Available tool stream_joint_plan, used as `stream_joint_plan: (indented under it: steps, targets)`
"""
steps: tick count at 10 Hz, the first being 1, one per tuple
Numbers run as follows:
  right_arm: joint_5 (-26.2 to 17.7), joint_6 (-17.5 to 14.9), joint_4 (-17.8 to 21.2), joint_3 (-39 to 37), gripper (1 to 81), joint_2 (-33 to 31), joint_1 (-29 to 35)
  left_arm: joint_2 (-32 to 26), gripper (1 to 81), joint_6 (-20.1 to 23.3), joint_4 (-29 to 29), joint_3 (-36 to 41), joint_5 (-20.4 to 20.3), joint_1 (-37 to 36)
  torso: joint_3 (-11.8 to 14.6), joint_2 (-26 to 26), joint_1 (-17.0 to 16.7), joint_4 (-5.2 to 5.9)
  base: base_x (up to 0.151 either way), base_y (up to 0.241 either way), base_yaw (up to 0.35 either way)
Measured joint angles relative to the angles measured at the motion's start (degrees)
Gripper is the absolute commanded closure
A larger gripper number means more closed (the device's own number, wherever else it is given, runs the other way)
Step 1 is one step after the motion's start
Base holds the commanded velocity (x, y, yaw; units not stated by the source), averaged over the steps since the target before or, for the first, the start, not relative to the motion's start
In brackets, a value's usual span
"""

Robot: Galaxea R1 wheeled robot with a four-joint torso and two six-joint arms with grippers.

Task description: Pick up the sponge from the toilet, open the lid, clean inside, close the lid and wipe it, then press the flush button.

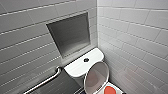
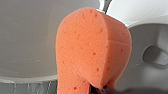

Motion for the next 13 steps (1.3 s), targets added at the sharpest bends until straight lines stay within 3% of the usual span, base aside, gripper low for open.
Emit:
stream_joint_plan:
  steps: [8, 11, 13]
  targets:
    - [-8.81, 1.16, 0.2, -29.1, 81.1, 23.02, 2.76, -0.65, 1.0, 0.0, -0.1, 0.11, 0.05, 0.02, 0.0, 0.0, 0.0, 0.0, 0.0, 0.0, 0.0]
    - [-10.0, 2.16, 0.41, -35.83, 81.1, 27.64, 2.86, -0.63, 1.0, 0.0, -0.11, 0.11, 0.05, 0.02, 0.0, 0.02, 0.0, 0.0, 0.0, 0.0, 0.0]
    - [-8.24, 2.21, 0.39, -35.68, 81.1, 27.48, 2.04, -0.61, 1.0, 0.0, -0.11, 0.11, 0.05, 0.0, 0.0, 0.0, 0.0, 0.0, 0.0, 0.0, 0.0]
